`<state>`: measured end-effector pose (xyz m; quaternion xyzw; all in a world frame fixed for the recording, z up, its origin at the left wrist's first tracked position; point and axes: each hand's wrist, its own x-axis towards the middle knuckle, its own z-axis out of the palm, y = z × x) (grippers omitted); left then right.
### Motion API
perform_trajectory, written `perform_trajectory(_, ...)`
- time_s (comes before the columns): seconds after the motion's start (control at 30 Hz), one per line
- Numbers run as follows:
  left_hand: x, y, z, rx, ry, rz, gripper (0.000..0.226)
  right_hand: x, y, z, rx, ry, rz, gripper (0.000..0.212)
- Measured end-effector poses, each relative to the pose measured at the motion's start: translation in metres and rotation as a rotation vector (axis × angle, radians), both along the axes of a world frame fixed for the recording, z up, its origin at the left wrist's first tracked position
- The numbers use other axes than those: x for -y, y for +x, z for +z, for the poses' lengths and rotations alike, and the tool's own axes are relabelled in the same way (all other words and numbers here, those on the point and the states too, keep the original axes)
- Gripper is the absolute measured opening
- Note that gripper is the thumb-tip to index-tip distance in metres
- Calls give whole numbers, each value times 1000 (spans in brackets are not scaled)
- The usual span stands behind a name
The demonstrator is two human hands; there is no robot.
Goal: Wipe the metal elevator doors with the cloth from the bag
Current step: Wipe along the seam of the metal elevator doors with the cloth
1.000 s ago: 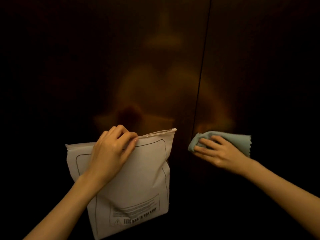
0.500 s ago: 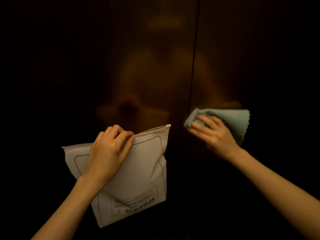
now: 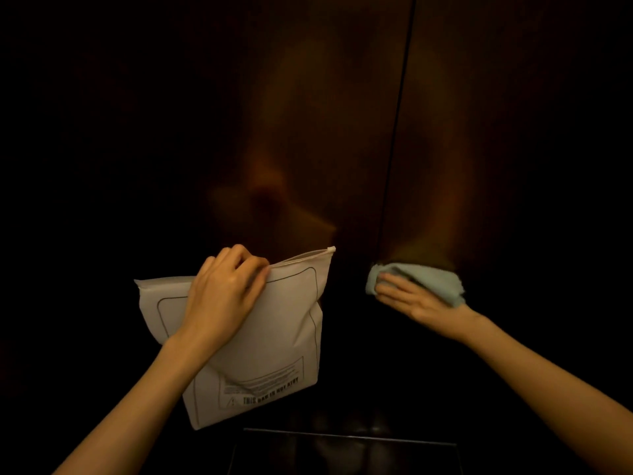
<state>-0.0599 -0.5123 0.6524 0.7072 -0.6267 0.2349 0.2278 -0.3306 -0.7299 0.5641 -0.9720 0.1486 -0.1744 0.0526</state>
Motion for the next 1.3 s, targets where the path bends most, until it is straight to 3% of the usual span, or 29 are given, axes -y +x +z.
perform_trajectory(0.07, 2, 1, -2, -13, 3, 5, 33, 5, 1, 28, -36, -129, 4, 58)
perform_trajectory(0.13, 5, 3, -6, -27, 1, 5, 33, 19, 1, 38, -31, -404, 2, 45)
perform_trajectory(0.27, 12, 12, -17, -49, -9, -32, 32, 13, 9, 22, 188, -584, -87, 49)
perform_trajectory(0.33, 13, 15, -21, -59, -11, -41, 32, 4, 13, 7, 161, -628, -142, 54)
perform_trajectory(0.5, 25, 35, -63, -21, -10, -142, 31, -8, 28, -65, 157, -625, -283, 54)
perform_trajectory(0.73, 44, 31, -134, -18, -130, -159, 30, -7, 41, -136, 368, -572, -371, 57)
perform_trajectory(1.0, 51, 17, -260, 57, -175, -176, 31, -11, 38, -266, 386, -602, -371, 50)
perform_trajectory(1.3, 54, 2, -375, 147, -167, -175, 34, -5, 35, -372, 401, -649, -347, 47)
